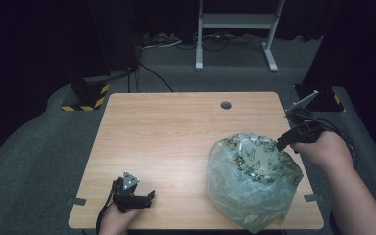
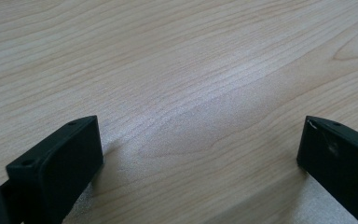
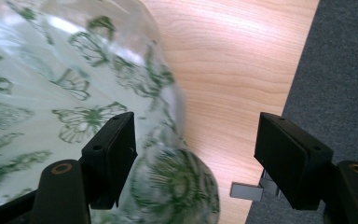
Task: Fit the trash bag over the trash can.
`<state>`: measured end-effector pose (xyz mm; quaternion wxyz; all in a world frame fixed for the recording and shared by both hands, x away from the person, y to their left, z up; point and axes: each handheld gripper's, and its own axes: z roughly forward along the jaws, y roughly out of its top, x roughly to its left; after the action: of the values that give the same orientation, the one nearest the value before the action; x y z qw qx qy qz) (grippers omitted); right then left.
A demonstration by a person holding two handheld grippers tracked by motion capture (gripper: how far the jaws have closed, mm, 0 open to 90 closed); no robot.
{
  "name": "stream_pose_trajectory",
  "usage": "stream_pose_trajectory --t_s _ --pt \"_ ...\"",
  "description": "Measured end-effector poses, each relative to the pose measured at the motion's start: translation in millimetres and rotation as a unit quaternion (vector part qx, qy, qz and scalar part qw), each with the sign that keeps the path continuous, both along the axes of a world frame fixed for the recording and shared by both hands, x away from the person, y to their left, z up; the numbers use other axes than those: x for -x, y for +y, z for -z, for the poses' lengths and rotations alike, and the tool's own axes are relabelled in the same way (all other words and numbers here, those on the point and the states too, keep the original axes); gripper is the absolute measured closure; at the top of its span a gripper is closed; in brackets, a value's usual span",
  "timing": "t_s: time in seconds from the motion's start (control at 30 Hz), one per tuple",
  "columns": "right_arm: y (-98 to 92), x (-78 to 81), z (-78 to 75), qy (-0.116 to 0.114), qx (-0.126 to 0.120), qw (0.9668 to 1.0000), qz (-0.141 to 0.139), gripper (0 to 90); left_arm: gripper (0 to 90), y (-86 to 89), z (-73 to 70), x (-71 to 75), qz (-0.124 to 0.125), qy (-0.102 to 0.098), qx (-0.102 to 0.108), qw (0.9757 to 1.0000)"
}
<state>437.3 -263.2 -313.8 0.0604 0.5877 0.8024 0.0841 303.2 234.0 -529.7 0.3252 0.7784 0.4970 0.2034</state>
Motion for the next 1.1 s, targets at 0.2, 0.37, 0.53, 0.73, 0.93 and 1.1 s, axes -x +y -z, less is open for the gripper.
stream_pose_trajectory --t_s 0.2,0.37,0.53,0.73,0.93,1.1 --pt "-22.5 4.2 2.9 -0.006 -0.006 0.9999 0.010 27.5 0.1 0.1 0.0 0.5 0.000 0.000 0.000 1.0000" --pt "-44.0 9.2 7.1 -0.008 -0.003 0.9996 0.027 27.0 0.1 0.2 0.0 1.2 -0.001 0.000 -0.001 1.0000" --pt "-59.1 11.3 15.8 -0.008 0.004 0.9992 0.039 26.5 0.1 0.3 0.0 1.7 -0.002 -0.001 -0.001 1.0000" --pt "-68.2 15.5 36.4 -0.002 0.010 0.9990 0.044 26.0 0.1 0.3 -0.1 1.3 0.000 0.001 -0.001 1.0000" --pt "-78.2 18.4 68.4 -0.004 0.020 0.9983 0.054 25.9 0.1 0.5 -0.1 0.8 0.002 -0.001 -0.002 1.0000" --pt "-87.7 23.4 101.6 0.005 0.020 0.9977 0.064 25.8 0.1 0.4 -0.1 0.5 0.003 -0.001 -0.002 1.0000"
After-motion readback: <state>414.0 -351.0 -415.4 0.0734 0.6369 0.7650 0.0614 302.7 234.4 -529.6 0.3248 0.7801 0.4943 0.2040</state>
